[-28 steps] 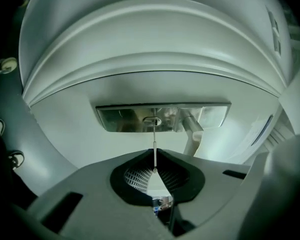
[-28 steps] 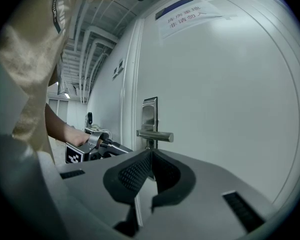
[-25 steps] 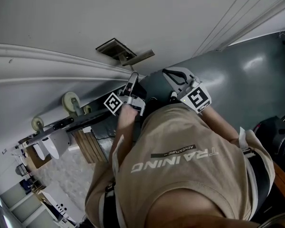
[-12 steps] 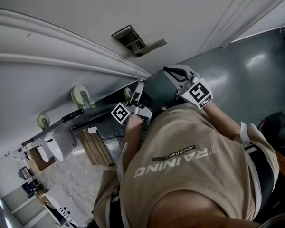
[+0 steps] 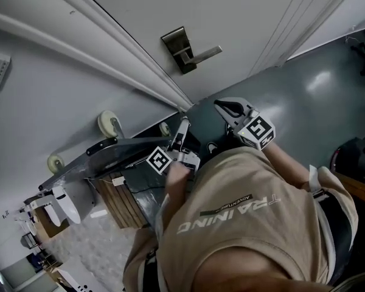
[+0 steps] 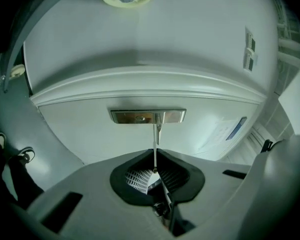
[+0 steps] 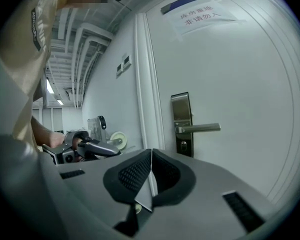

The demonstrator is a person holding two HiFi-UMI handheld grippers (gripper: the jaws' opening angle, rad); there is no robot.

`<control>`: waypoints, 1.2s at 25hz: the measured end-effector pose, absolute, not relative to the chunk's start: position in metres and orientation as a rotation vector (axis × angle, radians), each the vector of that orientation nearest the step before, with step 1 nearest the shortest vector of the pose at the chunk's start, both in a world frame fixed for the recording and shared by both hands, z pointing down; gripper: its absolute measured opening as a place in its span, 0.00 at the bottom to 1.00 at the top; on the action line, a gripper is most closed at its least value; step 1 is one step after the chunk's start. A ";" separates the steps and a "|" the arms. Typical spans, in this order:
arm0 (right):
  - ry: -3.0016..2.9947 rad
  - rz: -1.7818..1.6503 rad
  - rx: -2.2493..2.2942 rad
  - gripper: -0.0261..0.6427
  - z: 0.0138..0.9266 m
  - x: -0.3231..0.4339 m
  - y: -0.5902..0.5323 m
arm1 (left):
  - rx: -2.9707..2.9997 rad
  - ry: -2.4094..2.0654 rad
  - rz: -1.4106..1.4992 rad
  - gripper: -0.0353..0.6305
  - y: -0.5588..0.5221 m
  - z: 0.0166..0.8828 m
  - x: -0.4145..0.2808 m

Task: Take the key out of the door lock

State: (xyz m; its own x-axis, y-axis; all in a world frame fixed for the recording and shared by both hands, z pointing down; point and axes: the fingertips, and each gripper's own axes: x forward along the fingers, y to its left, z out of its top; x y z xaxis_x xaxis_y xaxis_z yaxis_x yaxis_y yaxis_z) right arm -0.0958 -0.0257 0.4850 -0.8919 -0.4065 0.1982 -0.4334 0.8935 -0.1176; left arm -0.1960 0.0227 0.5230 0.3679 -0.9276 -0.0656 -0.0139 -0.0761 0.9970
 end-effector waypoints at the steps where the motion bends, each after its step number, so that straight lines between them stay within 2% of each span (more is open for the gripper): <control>1: -2.884 0.246 0.647 0.06 0.488 -0.098 -0.019 | 1.448 -0.908 -0.959 0.09 0.024 0.526 -0.199; 7: -2.862 0.249 0.624 0.06 0.490 -0.098 0.011 | 1.457 -0.881 -0.978 0.09 0.041 0.514 -0.197; 20: -2.945 0.107 0.573 0.06 0.457 -0.070 -0.006 | 1.515 -0.914 -0.977 0.09 0.020 0.480 -0.170; 24: -2.947 0.177 0.568 0.06 0.462 -0.063 -0.014 | 1.665 -1.115 -0.831 0.09 0.011 0.471 -0.169; 30: -2.962 0.069 0.534 0.06 0.448 -0.067 -0.018 | 1.863 -1.395 -0.535 0.09 0.008 0.465 -0.184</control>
State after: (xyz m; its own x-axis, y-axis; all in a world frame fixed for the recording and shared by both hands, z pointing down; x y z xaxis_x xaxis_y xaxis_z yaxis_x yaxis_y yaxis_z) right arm -0.0673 -0.0178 0.4480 -0.9287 -0.3448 0.1365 -0.3508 0.9362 -0.0216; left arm -0.1844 0.0076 0.4650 0.3233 -0.9412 0.0977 -0.6349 -0.1392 0.7599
